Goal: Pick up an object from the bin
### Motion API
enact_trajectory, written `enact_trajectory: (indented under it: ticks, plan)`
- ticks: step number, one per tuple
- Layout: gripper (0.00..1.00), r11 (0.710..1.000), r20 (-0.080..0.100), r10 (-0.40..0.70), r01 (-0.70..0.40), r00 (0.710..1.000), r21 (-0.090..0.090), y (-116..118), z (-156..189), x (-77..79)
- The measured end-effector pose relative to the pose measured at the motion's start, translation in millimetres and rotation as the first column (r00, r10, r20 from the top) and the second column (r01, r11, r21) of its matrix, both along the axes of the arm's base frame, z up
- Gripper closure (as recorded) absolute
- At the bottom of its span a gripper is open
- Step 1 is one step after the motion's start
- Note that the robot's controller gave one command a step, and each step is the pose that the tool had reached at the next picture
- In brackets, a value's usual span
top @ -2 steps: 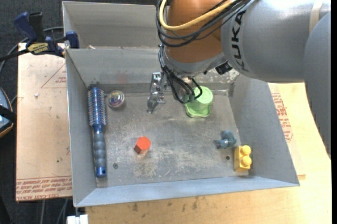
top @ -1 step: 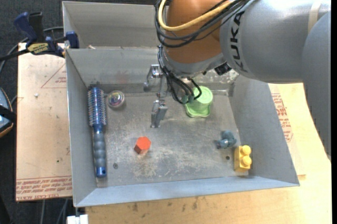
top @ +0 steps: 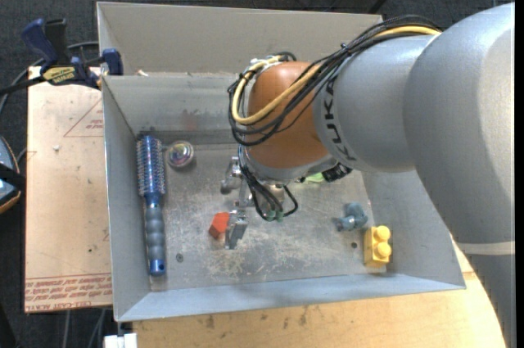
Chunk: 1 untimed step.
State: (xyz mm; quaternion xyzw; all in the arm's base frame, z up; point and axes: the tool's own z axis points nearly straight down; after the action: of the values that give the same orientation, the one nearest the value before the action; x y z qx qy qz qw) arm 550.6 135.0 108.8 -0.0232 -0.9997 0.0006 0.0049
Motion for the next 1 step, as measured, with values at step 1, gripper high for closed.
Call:
enact_trajectory:
  ticks: [1]
  plan:
    - [1.0,1.0,0.011,-0.002,0.002,1.0,0.002,0.3,4.9,3.4]
